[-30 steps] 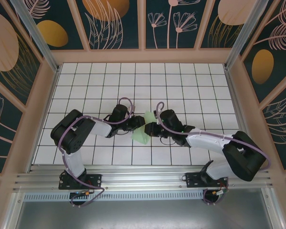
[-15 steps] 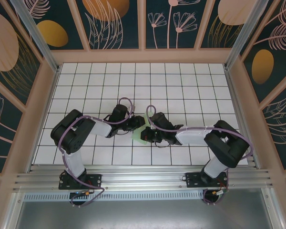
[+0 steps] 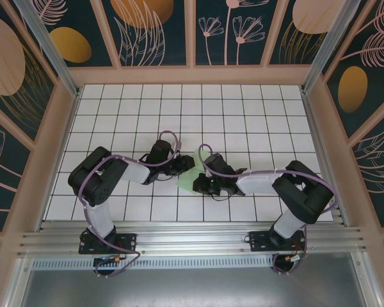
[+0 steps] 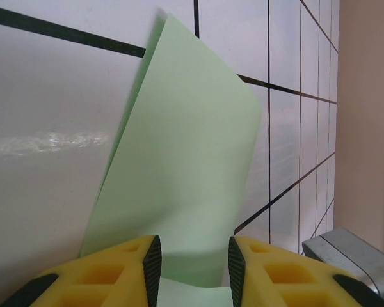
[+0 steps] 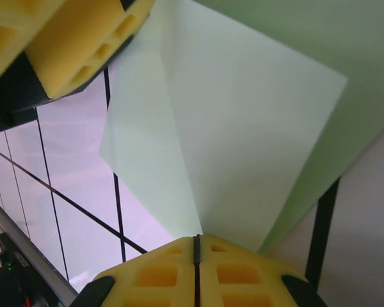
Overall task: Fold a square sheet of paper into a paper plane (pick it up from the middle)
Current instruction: Fold the second fold of the triangle at the center of the table.
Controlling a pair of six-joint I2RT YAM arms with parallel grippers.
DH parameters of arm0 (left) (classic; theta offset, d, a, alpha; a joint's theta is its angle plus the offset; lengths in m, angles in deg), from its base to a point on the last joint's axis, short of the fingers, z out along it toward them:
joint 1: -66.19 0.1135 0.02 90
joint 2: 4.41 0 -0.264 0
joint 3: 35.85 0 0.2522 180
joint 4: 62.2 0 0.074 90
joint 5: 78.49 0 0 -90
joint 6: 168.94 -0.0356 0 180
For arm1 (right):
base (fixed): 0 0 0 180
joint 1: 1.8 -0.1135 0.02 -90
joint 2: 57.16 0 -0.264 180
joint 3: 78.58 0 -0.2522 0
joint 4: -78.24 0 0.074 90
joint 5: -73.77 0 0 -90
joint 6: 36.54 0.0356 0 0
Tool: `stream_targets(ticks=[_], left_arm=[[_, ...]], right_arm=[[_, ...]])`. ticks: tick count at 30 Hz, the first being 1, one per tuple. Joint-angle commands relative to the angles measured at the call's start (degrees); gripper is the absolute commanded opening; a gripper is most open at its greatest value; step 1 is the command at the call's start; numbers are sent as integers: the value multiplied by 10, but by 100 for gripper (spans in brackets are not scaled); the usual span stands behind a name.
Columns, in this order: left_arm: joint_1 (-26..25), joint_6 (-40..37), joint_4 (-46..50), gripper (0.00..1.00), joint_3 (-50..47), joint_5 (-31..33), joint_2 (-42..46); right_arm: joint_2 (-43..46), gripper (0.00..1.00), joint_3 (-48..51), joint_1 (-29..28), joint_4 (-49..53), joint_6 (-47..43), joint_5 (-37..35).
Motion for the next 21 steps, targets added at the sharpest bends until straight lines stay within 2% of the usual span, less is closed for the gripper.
stream_targets(ticks=[1, 11, 15, 21], left_arm=[[-2, -13, 39, 37, -10, 12, -25], [-2, -14, 42, 37, -8, 11, -29], [-2, -16, 47, 37, -8, 10, -27], [-3, -20, 54, 36, -9, 15, -25]], right_arm=[[-10, 9, 7, 7, 18, 11, -3], [-21, 9, -3, 8, 60, 34, 10], [-27, 10, -1, -12, 58, 34, 16], [-5, 10, -31, -15, 132, 12, -9]])
